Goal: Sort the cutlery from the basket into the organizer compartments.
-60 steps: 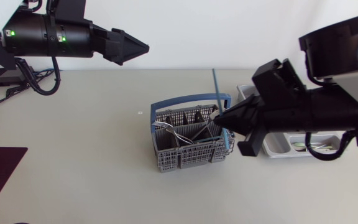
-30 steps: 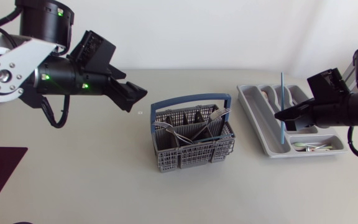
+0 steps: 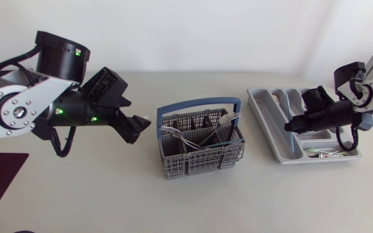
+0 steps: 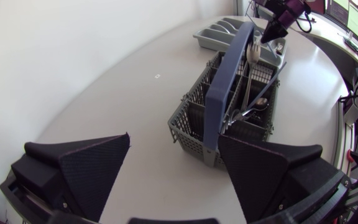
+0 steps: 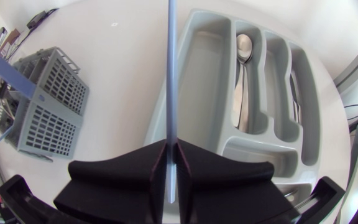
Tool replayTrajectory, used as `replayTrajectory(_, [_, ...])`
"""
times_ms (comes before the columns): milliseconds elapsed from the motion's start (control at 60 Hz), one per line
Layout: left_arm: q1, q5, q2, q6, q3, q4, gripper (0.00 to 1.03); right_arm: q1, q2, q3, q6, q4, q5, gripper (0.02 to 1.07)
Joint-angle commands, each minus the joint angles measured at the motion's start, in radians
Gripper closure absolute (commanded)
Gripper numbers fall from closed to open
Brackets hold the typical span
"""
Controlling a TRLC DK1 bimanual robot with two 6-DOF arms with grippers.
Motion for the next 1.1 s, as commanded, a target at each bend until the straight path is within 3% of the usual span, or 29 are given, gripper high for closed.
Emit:
replayTrajectory(0, [-0.009, -0.009, -0.016, 0.023, -0.048, 0.015, 0.05, 0.007, 0.087, 0.056, 0.022, 0.016, 0.021, 1.02])
replayTrajectory(250, [-0.008, -0.009, -0.005, 0.029, -0.102, 0.040, 0.06, 0.021, 0.271, 0.166, 0.054, 0.022, 0.032, 0.99])
replayTrajectory(567, [0.014, -0.009, 0.030, 0.035, -0.131, 0.070, 0.06, 0.033, 0.277, 0.166, 0.059, 0.045, 0.069, 0.40])
replayTrajectory(633, [0.026, -0.009, 0.043, 0.038, -0.137, 0.082, 0.06, 0.045, 0.220, 0.129, 0.054, 0.062, 0.087, 0.35])
replayTrajectory(850, [0.050, 0.000, 0.107, 0.047, -0.135, 0.099, 0.11, 0.136, -0.002, -0.029, 0.043, 0.088, 0.092, 0.37])
replayTrajectory(967, [0.049, 0.007, 0.141, 0.047, -0.135, 0.112, 0.21, 0.186, -0.077, -0.072, 0.053, 0.084, 0.089, 0.56])
replayTrajectory(1083, [0.041, 0.014, 0.179, 0.047, -0.132, 0.130, 0.38, 0.231, -0.107, -0.084, 0.066, 0.075, 0.087, 0.74])
